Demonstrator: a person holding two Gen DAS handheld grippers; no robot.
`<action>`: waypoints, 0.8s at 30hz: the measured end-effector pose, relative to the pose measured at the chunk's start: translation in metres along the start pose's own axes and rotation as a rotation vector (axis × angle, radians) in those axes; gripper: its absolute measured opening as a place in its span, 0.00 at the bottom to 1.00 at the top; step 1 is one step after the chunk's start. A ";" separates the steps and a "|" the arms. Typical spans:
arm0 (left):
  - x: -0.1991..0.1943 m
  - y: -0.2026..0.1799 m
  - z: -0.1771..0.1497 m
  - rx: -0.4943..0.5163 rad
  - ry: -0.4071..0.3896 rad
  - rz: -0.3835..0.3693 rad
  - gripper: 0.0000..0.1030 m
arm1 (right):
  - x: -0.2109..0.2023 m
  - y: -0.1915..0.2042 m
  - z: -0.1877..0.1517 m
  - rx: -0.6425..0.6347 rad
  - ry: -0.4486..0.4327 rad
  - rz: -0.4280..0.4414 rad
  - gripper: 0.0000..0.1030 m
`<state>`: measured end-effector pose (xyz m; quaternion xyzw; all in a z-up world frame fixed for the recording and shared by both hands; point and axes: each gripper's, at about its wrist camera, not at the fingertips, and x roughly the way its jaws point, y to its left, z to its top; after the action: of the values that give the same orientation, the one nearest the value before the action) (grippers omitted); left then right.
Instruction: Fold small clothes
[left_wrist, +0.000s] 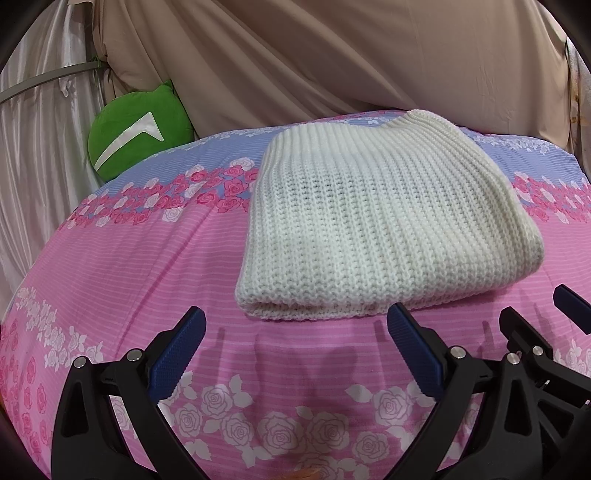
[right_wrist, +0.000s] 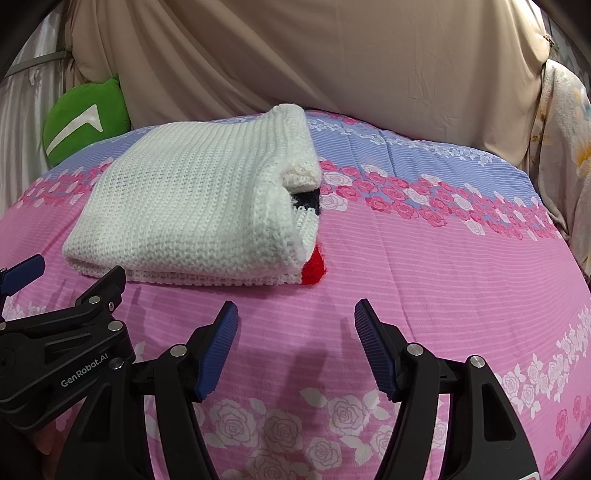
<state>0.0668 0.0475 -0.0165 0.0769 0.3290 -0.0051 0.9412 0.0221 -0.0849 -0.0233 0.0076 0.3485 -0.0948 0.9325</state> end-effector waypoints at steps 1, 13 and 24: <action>0.000 0.000 0.000 0.000 0.000 0.002 0.94 | 0.000 0.000 0.000 0.000 0.001 0.000 0.62; 0.000 0.000 0.000 0.003 -0.001 0.000 0.93 | 0.000 0.000 0.000 0.000 0.000 0.000 0.62; -0.001 0.000 0.000 0.007 -0.001 0.006 0.93 | -0.001 -0.001 0.000 0.003 -0.003 -0.002 0.62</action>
<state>0.0658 0.0474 -0.0158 0.0810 0.3281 -0.0032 0.9411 0.0208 -0.0852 -0.0229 0.0085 0.3468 -0.0965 0.9329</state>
